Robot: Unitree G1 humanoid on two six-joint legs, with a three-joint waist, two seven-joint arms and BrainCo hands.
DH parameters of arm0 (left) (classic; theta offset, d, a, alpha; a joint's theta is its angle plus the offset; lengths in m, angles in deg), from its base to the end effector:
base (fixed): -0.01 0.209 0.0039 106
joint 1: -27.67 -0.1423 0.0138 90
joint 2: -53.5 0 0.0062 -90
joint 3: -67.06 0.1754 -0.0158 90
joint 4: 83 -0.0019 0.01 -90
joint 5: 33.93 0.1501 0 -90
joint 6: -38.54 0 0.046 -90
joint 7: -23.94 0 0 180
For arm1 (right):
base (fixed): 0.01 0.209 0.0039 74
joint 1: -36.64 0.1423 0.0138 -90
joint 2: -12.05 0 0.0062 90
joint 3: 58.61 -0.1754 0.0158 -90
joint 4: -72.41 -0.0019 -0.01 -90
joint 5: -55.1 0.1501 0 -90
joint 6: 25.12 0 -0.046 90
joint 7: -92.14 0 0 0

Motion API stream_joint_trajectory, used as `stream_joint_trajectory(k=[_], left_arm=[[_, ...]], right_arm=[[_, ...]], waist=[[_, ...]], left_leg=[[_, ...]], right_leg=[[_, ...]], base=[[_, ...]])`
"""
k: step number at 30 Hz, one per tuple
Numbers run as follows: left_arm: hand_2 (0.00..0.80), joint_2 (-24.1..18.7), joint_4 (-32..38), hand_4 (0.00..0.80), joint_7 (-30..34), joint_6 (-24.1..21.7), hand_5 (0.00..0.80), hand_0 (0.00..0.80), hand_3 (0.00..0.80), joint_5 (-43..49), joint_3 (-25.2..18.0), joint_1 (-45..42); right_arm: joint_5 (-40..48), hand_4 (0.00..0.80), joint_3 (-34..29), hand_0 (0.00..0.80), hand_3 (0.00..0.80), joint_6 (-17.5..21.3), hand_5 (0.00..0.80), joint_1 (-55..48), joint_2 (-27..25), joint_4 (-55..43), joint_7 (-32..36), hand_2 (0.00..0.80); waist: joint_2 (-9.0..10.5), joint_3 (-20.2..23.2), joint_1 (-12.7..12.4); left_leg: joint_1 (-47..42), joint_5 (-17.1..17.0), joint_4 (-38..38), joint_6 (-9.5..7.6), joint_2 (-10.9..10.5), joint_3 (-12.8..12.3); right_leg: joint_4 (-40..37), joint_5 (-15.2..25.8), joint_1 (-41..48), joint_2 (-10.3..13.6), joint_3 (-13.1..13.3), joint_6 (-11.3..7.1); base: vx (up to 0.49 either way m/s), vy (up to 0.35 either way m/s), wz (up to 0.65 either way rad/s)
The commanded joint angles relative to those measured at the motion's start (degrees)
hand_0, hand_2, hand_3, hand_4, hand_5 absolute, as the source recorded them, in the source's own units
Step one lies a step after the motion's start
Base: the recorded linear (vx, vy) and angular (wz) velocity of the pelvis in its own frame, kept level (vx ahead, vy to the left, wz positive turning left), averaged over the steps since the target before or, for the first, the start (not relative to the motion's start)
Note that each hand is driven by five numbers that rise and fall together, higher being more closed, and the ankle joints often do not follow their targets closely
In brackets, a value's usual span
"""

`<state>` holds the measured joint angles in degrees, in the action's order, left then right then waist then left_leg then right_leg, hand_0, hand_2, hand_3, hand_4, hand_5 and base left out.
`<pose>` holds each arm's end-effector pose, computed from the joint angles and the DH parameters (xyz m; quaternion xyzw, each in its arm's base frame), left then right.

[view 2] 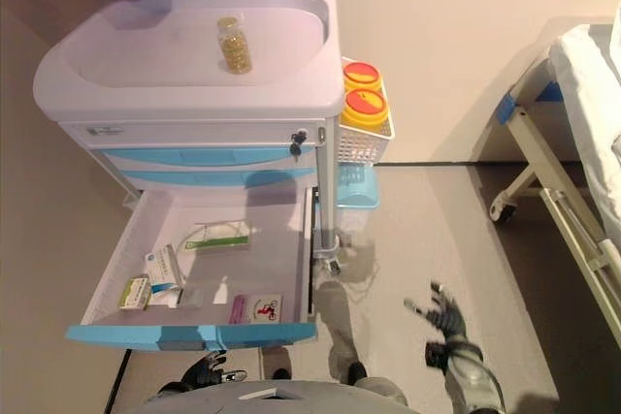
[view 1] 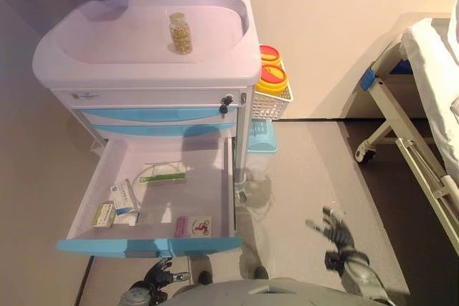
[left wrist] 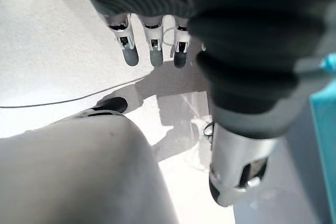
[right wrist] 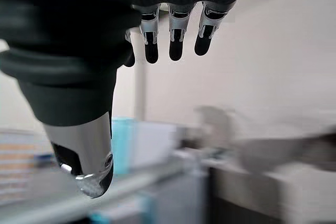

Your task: Open the drawer and pick up the medicine

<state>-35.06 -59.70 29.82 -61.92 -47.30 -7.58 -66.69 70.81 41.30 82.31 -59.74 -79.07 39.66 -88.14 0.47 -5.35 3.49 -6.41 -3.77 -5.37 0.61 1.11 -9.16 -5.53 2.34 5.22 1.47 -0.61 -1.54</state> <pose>0.0647 0.2177 -0.1183 0.0531 0.5138 -0.0223 0.8559 0.0868 -0.2338 -0.1007 -0.0595 0.3917 -0.0667 0.9158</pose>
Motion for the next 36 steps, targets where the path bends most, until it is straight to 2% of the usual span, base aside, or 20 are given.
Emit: stream_joint_trajectory(k=[1, 6, 11, 16, 22, 27, 32, 36], left_arm=[[0.0, -0.27, -3.7, 0.0, -0.21, -3.49, 0.0, 0.0, 0.0, 2.63, -2.06, 3.76], [0.0, -1.62, -2.88, 0.0, -1.91, -6.22, 0.0, 0.0, 0.0, 11.06, 0.9, 4.14], [0.0, -3.95, -0.81, 0.0, -3.12, -6.01, 0.0, 0.0, 0.0, 10.43, 2.9, 5.42], [0.0, -6.24, 1.14, 0.0, -4.38, -5.83, 0.0, 0.0, 0.0, 11.89, 3.78, 6.89], [0.0, -10.16, 5.1, 0.0, -6.01, -5.99, 0.0, 0.0, 0.0, 13.86, 6.14, 9.48], [0.0, -14.18, 9.3, 0.0, -7.34, -6.28, 0.0, 0.0, 0.0, 12.16, 7.76, 15.51], [0.0, -20.29, 13.73, 0.0, -9.2, -4.74, 0.0, 0.0, 0.0, 11.59, 7.73, 23.03], [0.0, -23.57, 15.24, 0.0, -10.5, -4.34, 0.0, 0.0, 0.0, 11.85, 7.59, 26.8]], right_arm=[[-6.76, 0.0, 2.53, 0.0, 0.0, 1.1, 0.0, 2.03, 0.88, 2.94, 0.94, 0.0], [-13.59, 0.0, 4.4, 0.0, 0.0, -1.49, 0.0, 1.95, 0.16, 8.27, 0.69, 0.0], [-16.74, 0.0, 5.26, 0.0, 0.0, -1.59, 0.0, 2.15, -1.79, 8.74, 1.72, 0.0], [-16.77, 0.0, 6.49, 0.0, 0.0, -1.86, 0.0, 2.76, -4.09, 5.55, 2.98, 0.0], [-18.71, 0.0, 9.23, 0.0, 0.0, -2.88, 0.0, 3.67, -7.98, 1.52, 6.02, 0.0], [-18.57, 0.0, 10.84, 0.0, 0.0, -2.0, 0.0, 7.46, -11.44, 0.28, 6.12, 0.0], [-15.79, 0.0, 13.68, 0.0, 0.0, -3.73, 0.0, 11.75, -13.67, -2.79, 3.89, 0.0], [-13.57, 0.0, 13.13, 0.0, 0.0, -4.3, 0.0, 13.32, -14.15, -3.94, 2.14, 0.0]], waist=[[1.49, 0.29, -0.2], [0.91, -0.3, -0.17], [0.04, -1.26, 0.53], [-0.83, -2.9, 1.43], [-1.74, -5.99, 2.34], [-2.36, -11.01, 2.77], [-1.54, -16.18, 2.02], [-1.1, -18.13, 1.9]], left_leg=[[-0.34, 10.01, 3.66, -1.47, -2.36, 2.9], [-0.37, 10.24, 4.21, -1.98, -2.58, 3.79], [-0.13, 10.45, 4.87, -2.41, -2.62, 4.59], [0.93, 10.72, 6.48, -2.75, -2.64, 5.22], [4.09, 11.3, 10.67, -3.03, -2.84, 4.61], [10.49, 10.67, 14.28, -3.12, -3.0, 4.33], [19.58, 9.52, 19.7, -3.56, -2.71, 4.43], [24.67, 8.79, 22.03, -3.7, -2.54, 4.49]], right_leg=[[3.73, -3.04, -1.67, 1.8, -1.42, -3.28], [5.19, -3.83, -1.89, 1.5, -1.05, -3.09], [7.64, -5.12, -2.72, 1.44, -0.18, -2.99], [10.57, -6.22, -4.59, 1.64, 0.61, -2.73], [14.03, -6.9, -8.09, 1.98, 1.59, -2.23], [17.87, -7.3, -14.36, 1.89, 2.45, -1.47], [23.09, -6.68, -23.0, 1.13, 2.9, -0.51], [25.52, -6.37, -27.81, 0.38, 3.25, 0.03]], base=[[0.034, -0.016, 0.0], [0.025, 0.001, 0.0], [0.04, 0.028, -0.02], [0.044, 0.047, -0.03], [0.035, 0.061, -0.14], [-0.137, 0.061, -0.14], [-0.182, -0.016, -0.03], [-0.11, -0.012, -0.04]])
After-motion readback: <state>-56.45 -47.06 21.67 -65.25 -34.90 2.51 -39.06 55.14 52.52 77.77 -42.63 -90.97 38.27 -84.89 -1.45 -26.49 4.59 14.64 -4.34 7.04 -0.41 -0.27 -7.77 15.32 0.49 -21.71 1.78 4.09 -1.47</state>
